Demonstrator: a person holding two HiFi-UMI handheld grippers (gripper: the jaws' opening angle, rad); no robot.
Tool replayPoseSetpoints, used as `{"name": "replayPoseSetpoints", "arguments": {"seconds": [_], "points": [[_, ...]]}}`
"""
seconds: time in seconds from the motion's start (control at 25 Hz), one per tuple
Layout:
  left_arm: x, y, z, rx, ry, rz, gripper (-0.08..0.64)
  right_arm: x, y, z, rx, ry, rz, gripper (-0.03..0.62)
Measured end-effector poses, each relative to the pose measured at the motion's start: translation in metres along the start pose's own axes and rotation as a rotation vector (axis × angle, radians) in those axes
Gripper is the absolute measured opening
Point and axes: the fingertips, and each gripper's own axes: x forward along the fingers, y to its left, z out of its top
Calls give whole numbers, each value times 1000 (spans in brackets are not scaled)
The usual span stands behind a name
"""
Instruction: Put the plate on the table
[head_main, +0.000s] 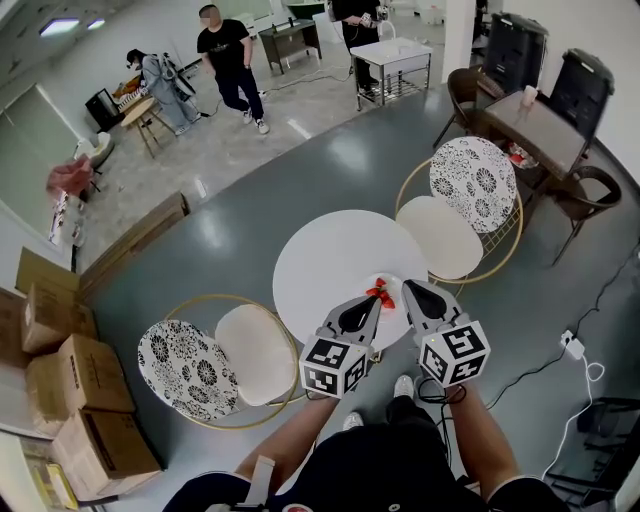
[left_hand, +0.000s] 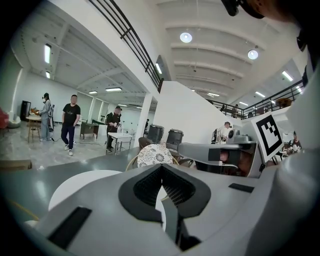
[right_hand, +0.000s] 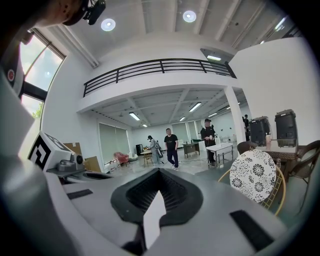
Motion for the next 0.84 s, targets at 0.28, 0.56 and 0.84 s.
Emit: {"name": "replayPoseSetpoints", "arguments": {"seconds": [0.28, 0.56, 0.84], "points": [[-1, -2, 2, -2, -2, -11, 6, -2, 2, 5, -5, -10, -2, 5], [-2, -7, 1, -5, 0, -18, 6, -6, 2, 9, -2, -24, 0, 5], [-2, -11, -4, -10, 0, -19, 6, -11, 3, 7, -4, -29, 3, 5]]}}
